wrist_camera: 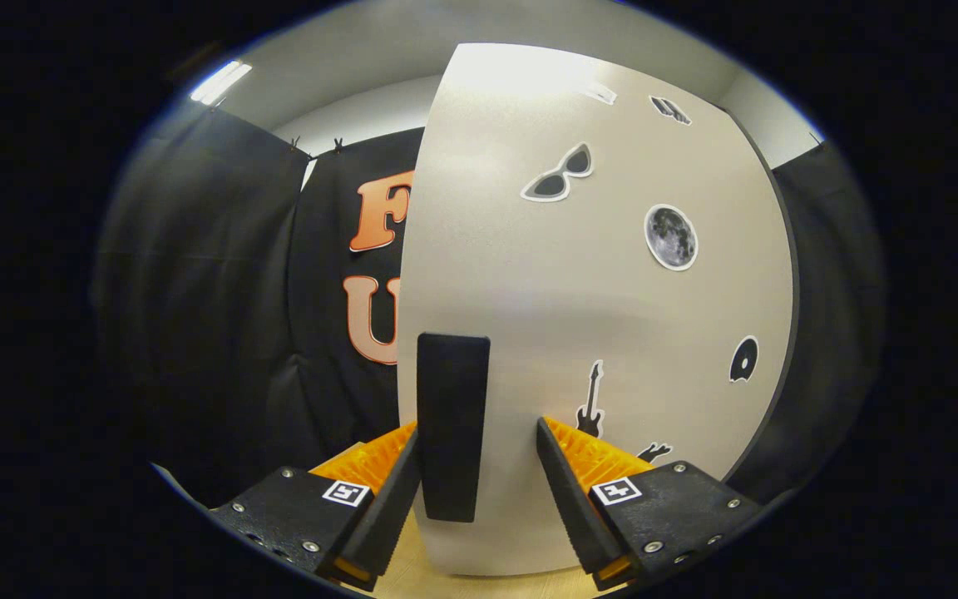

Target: Open the shoe cabinet door, grab the shoes and put them into the shoe cabinet, then close the shoe cabinet door.

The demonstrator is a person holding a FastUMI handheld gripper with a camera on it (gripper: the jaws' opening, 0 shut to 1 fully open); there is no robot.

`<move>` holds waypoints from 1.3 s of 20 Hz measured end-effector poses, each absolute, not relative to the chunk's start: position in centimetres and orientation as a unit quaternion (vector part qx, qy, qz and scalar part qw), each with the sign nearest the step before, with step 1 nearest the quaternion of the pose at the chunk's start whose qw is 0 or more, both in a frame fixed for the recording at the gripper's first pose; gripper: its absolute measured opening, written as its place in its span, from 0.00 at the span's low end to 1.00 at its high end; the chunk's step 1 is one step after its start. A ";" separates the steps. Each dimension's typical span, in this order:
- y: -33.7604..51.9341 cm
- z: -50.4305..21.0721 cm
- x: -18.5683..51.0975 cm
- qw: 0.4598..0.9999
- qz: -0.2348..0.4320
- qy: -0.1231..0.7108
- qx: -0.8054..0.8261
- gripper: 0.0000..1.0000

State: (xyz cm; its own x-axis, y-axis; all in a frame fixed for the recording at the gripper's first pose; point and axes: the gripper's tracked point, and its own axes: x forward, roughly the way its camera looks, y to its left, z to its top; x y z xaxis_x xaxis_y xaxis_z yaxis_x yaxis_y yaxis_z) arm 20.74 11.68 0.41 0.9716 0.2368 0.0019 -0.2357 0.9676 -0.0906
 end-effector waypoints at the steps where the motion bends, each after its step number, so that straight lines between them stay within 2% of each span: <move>1: 11.8 0.4 20.9 0.992 0.118 -0.004 -0.040 0.82; 17: 12.2 0.3 21.3 0.995 0.103 0.018 0.004 0.83; 26: 9.5 2.4 13.5 0.997 0.083 -0.008 -0.004 0.83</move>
State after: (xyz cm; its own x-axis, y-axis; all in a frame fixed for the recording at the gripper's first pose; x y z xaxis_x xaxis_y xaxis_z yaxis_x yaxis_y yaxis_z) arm 13.54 9.51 2.44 0.9861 0.1655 0.0147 -0.1653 0.9862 -0.0096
